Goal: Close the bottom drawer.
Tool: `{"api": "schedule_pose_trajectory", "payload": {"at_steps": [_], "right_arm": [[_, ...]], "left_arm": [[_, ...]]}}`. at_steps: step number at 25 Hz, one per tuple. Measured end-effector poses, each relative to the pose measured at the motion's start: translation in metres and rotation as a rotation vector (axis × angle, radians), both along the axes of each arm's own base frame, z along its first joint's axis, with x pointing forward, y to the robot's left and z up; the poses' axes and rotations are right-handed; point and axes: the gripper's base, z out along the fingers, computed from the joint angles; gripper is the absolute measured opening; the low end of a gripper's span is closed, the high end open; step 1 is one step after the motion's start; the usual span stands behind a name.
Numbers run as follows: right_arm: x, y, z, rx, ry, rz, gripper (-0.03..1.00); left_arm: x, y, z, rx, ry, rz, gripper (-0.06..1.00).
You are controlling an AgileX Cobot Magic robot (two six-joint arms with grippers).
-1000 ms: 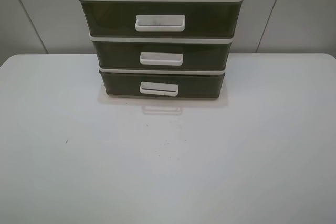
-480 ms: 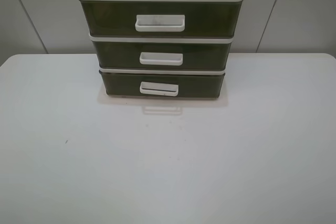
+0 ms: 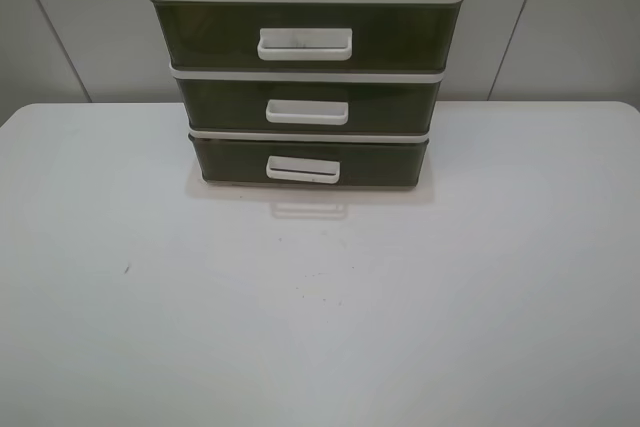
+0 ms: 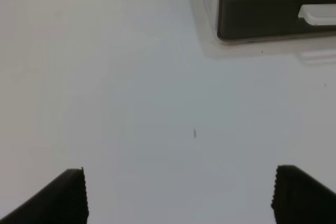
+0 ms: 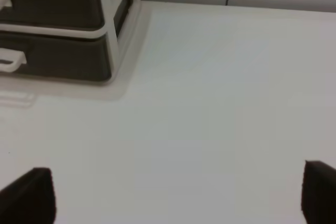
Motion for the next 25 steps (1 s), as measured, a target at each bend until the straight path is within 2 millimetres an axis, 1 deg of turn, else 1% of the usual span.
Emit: {"api": "schedule_pose_trajectory", "payload": {"at_steps": [3, 9, 25], "right_arm": [[-0.0088, -0.0011, -0.0005, 0.004, -0.053, -0.010, 0.82], [-0.0088, -0.0018, -0.0008, 0.011, -0.053, -0.041, 0.82], [-0.0088, -0.0019, -0.0008, 0.012, -0.053, -0.044, 0.82]], "left_arm": [[0.0000, 0.0000, 0.0000, 0.000, 0.000, 0.000, 0.72], [0.0000, 0.0004, 0.0000, 0.004, 0.000, 0.003, 0.72], [0.0000, 0.0005, 0.0000, 0.006, 0.000, 0.004, 0.72]]}}
